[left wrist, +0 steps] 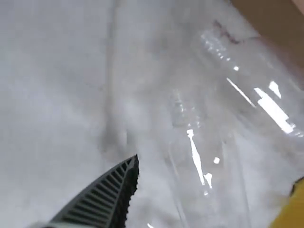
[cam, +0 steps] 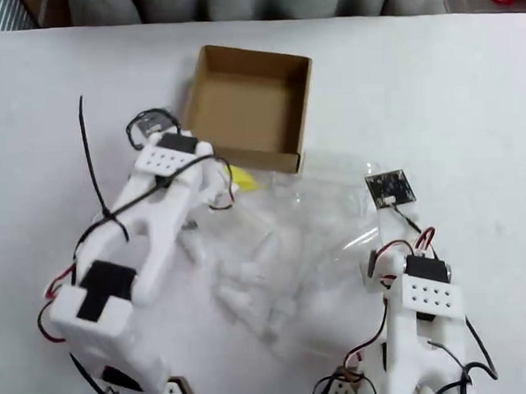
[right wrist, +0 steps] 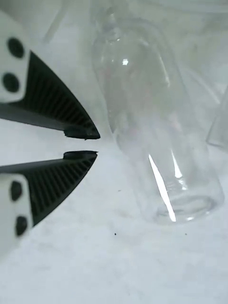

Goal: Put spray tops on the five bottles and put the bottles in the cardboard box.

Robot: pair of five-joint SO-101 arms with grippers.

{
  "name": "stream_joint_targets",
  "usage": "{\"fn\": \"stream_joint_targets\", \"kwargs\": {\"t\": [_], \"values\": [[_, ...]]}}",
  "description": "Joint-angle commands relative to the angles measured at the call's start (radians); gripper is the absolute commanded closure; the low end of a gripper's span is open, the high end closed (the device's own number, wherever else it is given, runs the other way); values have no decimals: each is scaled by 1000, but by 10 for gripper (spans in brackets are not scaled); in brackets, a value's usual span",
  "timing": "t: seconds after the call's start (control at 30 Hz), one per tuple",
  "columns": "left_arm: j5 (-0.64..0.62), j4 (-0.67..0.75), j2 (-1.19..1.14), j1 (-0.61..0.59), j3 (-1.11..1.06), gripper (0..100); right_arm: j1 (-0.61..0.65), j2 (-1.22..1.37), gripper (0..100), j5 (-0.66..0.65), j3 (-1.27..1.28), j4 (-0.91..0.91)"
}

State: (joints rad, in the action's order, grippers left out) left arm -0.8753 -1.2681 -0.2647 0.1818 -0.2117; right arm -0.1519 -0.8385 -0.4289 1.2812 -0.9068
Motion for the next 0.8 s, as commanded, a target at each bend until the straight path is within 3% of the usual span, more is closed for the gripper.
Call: {"fn": "stream_joint_targets", "kwargs": {"t": [0.0,0.13,0.4,0.67,0.77], "values": [[-17,61,-28,-16,57,622,8,-12,983,-11,-6,13],[-14,94,-45,-15,57,688,8,-12,983,-12,-6,13],[-14,89,-45,-7,51,666,10,-12,983,-12,-6,27],[74,94,-45,-7,58,910,10,-12,983,-51,-6,27],[91,106,-45,-2,58,919,10,-12,983,-52,-6,27]]}}
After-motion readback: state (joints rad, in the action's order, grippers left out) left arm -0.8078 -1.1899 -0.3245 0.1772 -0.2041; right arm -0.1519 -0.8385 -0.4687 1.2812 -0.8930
